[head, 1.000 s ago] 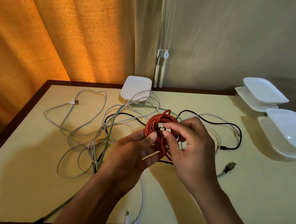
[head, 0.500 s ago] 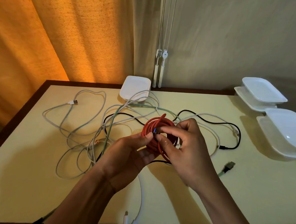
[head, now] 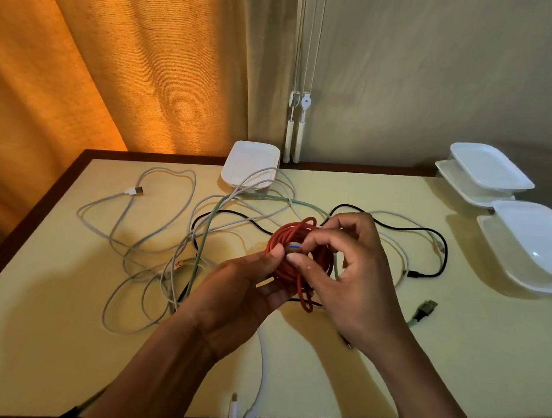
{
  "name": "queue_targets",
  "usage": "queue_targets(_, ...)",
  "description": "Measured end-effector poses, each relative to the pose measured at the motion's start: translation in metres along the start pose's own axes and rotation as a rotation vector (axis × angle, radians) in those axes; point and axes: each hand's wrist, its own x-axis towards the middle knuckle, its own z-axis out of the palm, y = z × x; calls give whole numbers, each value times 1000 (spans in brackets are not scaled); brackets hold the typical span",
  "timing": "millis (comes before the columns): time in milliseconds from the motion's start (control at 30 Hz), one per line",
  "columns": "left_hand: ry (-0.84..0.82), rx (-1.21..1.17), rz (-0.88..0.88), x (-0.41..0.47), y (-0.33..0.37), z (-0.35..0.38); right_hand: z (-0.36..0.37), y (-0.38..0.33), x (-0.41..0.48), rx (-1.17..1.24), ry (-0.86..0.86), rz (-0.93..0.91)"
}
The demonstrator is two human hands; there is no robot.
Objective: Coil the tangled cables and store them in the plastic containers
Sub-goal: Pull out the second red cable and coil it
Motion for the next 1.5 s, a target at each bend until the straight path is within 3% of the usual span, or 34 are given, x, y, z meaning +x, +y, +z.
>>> queue_targets(167,103,87,31,0,2,-2,-8,-4,3,255,78,43)
queue_targets(300,126,190,51,-1,2,-4,-7,-10,3,591,96,105)
queue_targets(667,216,114,148,0,6,-6,-10,-23,2,629,354,117)
queue_targets(900,160,11,161,3,-4,-2,-16,-10,9,844,453,317)
queue_targets(1100,199,59,197,8,-10,-1,-20,11,10,958,323,495)
queue_targets(1233,198,69,198,8,-10,0,-26,6,6,1028,172,377)
queue_targets(1500,131,150,137,5,-13,2,-2,-10,-10,527,26,123)
